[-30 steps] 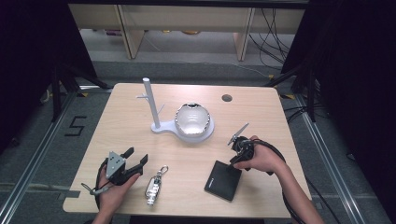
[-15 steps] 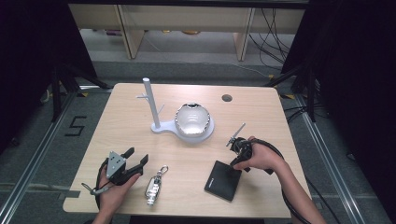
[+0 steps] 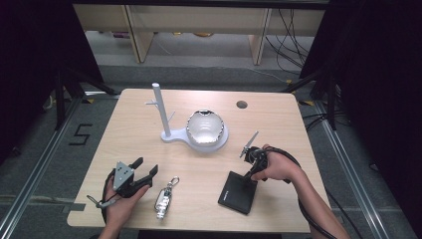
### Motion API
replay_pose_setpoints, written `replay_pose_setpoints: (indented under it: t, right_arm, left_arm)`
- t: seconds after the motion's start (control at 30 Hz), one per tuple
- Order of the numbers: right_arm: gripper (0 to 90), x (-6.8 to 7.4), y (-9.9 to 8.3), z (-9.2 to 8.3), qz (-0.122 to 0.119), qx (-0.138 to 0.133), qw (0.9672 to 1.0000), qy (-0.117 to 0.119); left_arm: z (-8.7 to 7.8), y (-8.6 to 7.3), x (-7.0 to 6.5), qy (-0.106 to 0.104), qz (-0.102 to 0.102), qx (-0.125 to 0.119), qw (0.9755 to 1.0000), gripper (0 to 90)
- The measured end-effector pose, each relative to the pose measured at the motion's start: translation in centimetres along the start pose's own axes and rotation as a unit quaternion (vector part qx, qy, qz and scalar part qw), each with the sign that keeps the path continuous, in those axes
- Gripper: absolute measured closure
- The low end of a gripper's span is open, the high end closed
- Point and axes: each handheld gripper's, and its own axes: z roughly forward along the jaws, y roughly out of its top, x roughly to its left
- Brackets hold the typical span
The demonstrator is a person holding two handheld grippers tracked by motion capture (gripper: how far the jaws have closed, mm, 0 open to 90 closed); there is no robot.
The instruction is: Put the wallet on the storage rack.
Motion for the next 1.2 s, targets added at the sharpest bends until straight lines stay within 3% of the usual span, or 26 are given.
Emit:
replay_pose_setpoints:
  t: [0.03, 0.1, 0.13, 0.2, 0.23, 0.27, 0.3, 0.4, 0.47, 0.5, 0.57, 0.67, 0.7, 0.73, 0.77, 0.8, 0.83, 0.93, 0.97, 1.1, 1.13, 1.17, 1.2]
  right_arm:
    - [79.9, 0.2, 0.1, 0.0, -0.021, -0.004, 0.9998, -0.003]
    - [80.2, 0.5, 0.1, -0.2, -0.009, 0.0, 0.9999, -0.011]
    - [80.5, 0.5, 0.2, -0.3, -0.03, -0.007, 0.9995, -0.009]
    - [81.0, 1.1, 0.2, -0.9, -0.031, -0.014, 0.9992, -0.02]
    - [81.1, 1.4, 0.3, -1.2, -0.043, -0.02, 0.9986, -0.023]
    - [81.2, 2.1, 0.4, -2.1, -0.05, -0.026, 0.9975, -0.044]
    - [81.3, 2.4, 0.5, -2.6, -0.063, -0.027, 0.9965, -0.048]
    - [81.5, 3.2, 0.7, -3.8, -0.071, -0.039, 0.9941, -0.072]
    - [81.8, 4.3, 1.0, -5.4, -0.09, -0.058, 0.9889, -0.103]
    - [81.8, 4.3, 1.0, -5.4, -0.09, -0.058, 0.9889, -0.103]
    - [81.8, 5.0, 1.1, -6.3, -0.105, -0.067, 0.9836, -0.131]
    - [81.9, 6.1, 1.3, -7.4, -0.12, -0.091, 0.9676, -0.202]
    - [81.8, 6.3, 1.4, -7.5, -0.133, -0.099, 0.9607, -0.223]
    - [81.8, 6.3, 1.4, -7.5, -0.133, -0.099, 0.9607, -0.223]
    - [81.8, 6.4, 1.5, -7.6, -0.143, -0.109, 0.9534, -0.243]
    - [81.7, 6.7, 1.5, -7.5, -0.141, -0.117, 0.9493, -0.255]
    - [81.7, 6.5, 1.5, -7.4, -0.15, -0.114, 0.9474, -0.259]
    - [81.7, 6.5, 1.6, -7.2, -0.15, -0.12, 0.9474, -0.256]
    - [81.7, 6.3, 1.6, -7.2, -0.168, -0.115, 0.9414, -0.269]
    - [81.6, 6.3, 1.6, -7.2, -0.158, -0.126, 0.9408, -0.272]
    - [81.6, 6.2, 1.7, -7.3, -0.172, -0.127, 0.9378, -0.274]
    - [81.5, 6.2, 1.8, -7.3, -0.183, -0.131, 0.9318, -0.285]
    - [81.5, 6.3, 1.9, -7.4, -0.193, -0.129, 0.9279, -0.292]
  left_arm:
    - [0.0, 0.0, 0.0, 0.0, 0.0, 0.0, 1.0, 34.7]
    - [0.0, 0.0, 0.0, -0.003, 0.002, -0.006, 1.0, 34.7]
    - [0.0, 0.0, 0.0, -0.001, 0.003, -0.003, 1.0, 34.7]
    - [0.0, 0.0, 0.0, -0.001, 0.002, -0.003, 1.0, 34.6]
    - [0.0, -0.1, -0.1, -0.002, -0.003, -0.009, 1.0, 34.6]
    - [0.0, 0.0, -0.1, -0.002, -0.003, -0.006, 1.0, 34.6]
    - [0.0, 0.0, -0.1, 0.0, -0.002, -0.002, 1.0, 34.6]
    - [0.0, 0.0, -0.1, -0.001, -0.001, -0.005, 1.0, 34.6]
    - [0.0, 0.0, -0.1, -0.001, -0.001, -0.005, 1.0, 34.6]
    - [0.0, 0.0, -0.1, -0.001, 0.0, -0.005, 1.0, 34.6]
    - [0.0, 0.0, -0.1, -0.002, 0.0, -0.004, 1.0, 34.6]
    - [0.0, 0.0, -0.1, -0.002, -0.001, -0.004, 1.0, 34.6]
    - [0.0, 0.0, -0.1, -0.002, -0.001, -0.004, 1.0, 34.6]
    - [0.0, 0.0, -0.1, -0.002, -0.001, -0.004, 1.0, 34.6]
    - [0.0, 0.0, -0.1, -0.002, -0.001, -0.004, 1.0, 34.6]
    - [0.0, 0.0, -0.1, -0.001, -0.001, -0.004, 1.0, 34.6]
    - [0.0, 0.0, -0.1, -0.001, -0.001, -0.004, 1.0, 34.7]
    - [0.0, -0.1, -0.1, -0.003, -0.002, -0.007, 1.0, 34.6]
    - [0.0, -0.1, -0.1, -0.003, -0.002, -0.007, 1.0, 34.6]
    - [0.0, 0.0, -0.1, -0.002, -0.002, -0.003, 1.0, 34.6]
    - [0.0, 0.0, -0.1, -0.002, -0.002, -0.003, 1.0, 34.6]
    - [0.0, 0.0, -0.1, -0.002, -0.002, -0.003, 1.0, 34.6]
    - [0.0, 0.0, -0.1, -0.002, -0.002, -0.003, 1.0, 34.6]
